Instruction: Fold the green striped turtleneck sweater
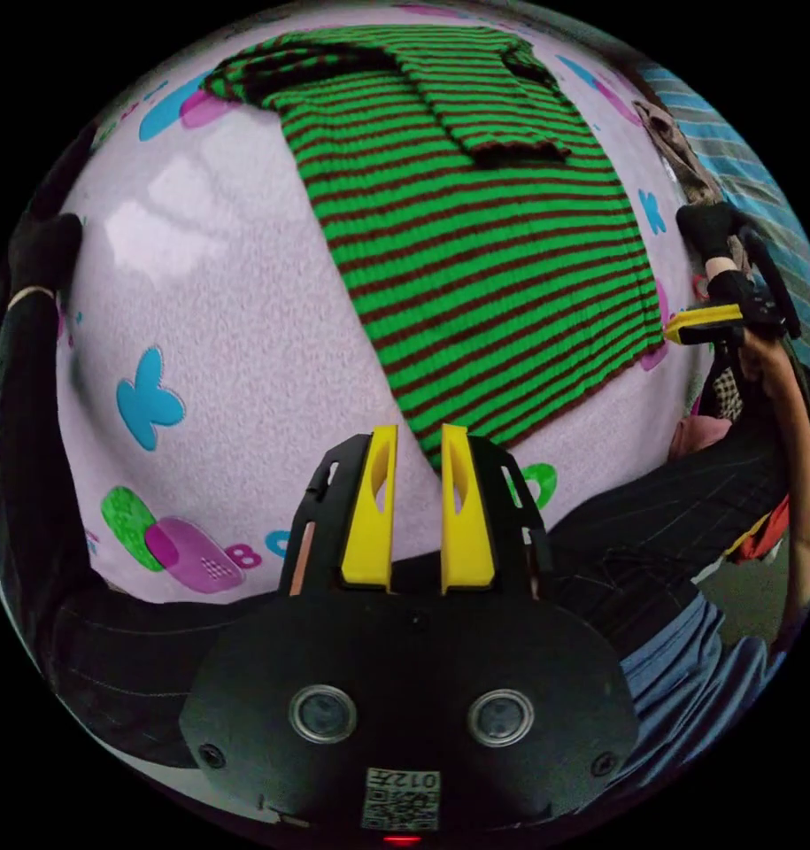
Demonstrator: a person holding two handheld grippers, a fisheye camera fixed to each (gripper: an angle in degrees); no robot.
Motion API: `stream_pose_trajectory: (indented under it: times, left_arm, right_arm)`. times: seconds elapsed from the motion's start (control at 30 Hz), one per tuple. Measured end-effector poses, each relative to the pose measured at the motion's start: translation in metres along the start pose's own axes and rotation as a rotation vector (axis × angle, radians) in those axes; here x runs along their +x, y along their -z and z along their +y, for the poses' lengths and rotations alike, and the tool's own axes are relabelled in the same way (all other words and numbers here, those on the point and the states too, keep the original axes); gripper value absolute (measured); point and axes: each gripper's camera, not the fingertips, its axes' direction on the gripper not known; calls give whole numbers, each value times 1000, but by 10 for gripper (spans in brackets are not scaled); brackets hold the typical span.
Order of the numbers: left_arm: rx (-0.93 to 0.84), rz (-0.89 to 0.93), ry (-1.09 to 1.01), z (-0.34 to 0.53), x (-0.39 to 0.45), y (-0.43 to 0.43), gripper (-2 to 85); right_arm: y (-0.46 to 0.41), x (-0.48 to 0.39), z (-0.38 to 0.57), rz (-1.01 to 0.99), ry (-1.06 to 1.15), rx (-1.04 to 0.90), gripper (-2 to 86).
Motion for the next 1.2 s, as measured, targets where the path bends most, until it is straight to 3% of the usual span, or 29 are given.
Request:
stream_pose_trajectory:
  times: [0.2,0.6,0.77,1.03,1.2]
  left_arm:
    - [-90,112,76,-16,-21,-15,56]
    - [-63,63,54,-25,-30,-14,32]
    - [-95,166,29,-25,-50,-17,10]
    - [-4,114,-134,6,-77,32,2]
    - [-23,65,-259,36,-80,52,1]
  right_arm:
    - [-18,3,-10,-23,-13,-24,67]
    - [-37,-4,-7,187,34,1,25]
    - [-39,13,-4,126,76,-12,-7]
    - [2,30,25,32,161,70,-10]
    - [6,30,48,48,235,18,-10]
